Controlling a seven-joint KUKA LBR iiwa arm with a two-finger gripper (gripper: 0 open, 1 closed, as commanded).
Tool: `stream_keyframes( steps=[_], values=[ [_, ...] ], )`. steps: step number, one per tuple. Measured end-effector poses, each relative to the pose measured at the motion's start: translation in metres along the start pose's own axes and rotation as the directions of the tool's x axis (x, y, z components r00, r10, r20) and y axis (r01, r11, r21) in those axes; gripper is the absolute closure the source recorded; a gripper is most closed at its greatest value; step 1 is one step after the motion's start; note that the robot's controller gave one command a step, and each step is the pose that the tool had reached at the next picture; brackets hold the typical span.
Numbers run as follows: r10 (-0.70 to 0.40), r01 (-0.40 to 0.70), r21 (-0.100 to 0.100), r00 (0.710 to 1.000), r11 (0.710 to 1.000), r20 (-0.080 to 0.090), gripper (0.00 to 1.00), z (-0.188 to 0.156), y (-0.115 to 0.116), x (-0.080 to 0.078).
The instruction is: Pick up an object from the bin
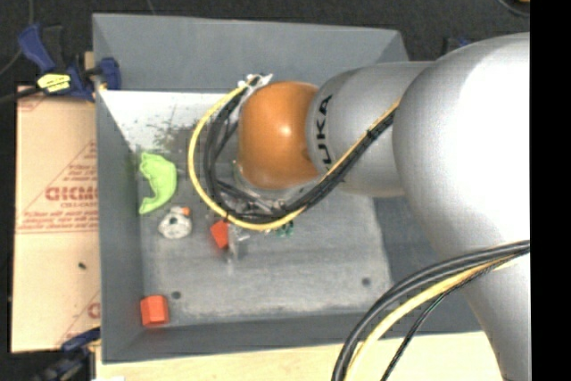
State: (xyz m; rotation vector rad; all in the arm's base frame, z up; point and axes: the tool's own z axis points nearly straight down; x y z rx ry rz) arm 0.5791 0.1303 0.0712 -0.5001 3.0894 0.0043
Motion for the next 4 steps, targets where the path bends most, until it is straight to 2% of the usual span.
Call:
stream_keyframes(
  steps=[1, 2, 3, 4],
  values=[
    [0.001, -0.001, 0.0, 1.0, 1.0, 0.0, 1.0, 0.0, 0.0, 0.0],
    [-0.027, 0.027, 0.002, 1.0, 1.0, 0.009, 1.0, -0.078, -0.007, -0.006],
    [-0.042, 0.042, 0.001, 0.999, 0.999, 0.007, 1.0, -0.096, 0.007, -0.004],
    [-0.077, 0.077, 0.004, 0.997, 0.997, 0.012, 1.0, -0.158, 0.001, -0.01]
  ],
)
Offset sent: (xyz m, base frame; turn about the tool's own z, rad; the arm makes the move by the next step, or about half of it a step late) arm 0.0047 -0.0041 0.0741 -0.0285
